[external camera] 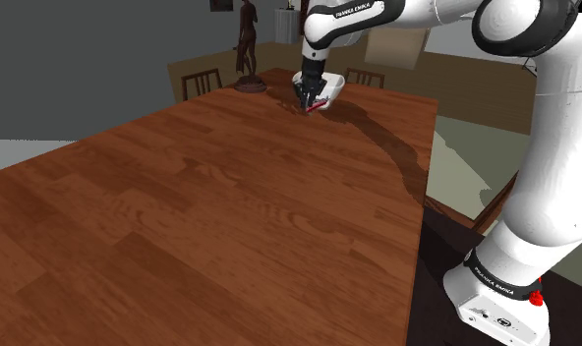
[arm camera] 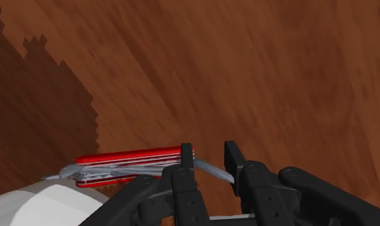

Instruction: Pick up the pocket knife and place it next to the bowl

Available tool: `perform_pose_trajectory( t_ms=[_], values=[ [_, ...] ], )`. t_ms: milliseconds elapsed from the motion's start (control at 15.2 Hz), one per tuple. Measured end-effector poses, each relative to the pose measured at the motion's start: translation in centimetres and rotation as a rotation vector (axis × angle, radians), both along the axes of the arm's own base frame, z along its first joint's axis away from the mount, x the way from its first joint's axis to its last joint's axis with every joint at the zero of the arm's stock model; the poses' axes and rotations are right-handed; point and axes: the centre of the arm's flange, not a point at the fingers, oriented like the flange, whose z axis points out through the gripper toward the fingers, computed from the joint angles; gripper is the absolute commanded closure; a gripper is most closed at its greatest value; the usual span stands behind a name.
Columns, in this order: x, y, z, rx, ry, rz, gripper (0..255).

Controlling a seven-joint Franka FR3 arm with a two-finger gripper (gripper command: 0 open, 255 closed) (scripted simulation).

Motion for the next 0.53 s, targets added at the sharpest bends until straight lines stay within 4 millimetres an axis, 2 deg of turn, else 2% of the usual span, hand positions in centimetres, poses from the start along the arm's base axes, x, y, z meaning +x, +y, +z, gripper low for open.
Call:
perform_pose_trajectory(
  t_ms=[66, 132, 198, 330, 396, 528],
  values=[
    [0.0, 0.4, -0.3, -0.007, -0.001, 0.003, 255],
    [-0.3, 0.1, -0.3, -0.001, -0.002, 0.005, 255],
    [0.2, -0.5, 0.1, 0.008, -0.004, 0.000, 255],
    [-0.1, -0.1, -0.3, -0.001, -0.007, 0.004, 255],
    [0.0, 0.1, -0.4, -0.008, -0.004, 0.005, 0],
    [-0.5, 0.6, -1.5, 0.045, 0.012, -0.006, 0]
  ],
)
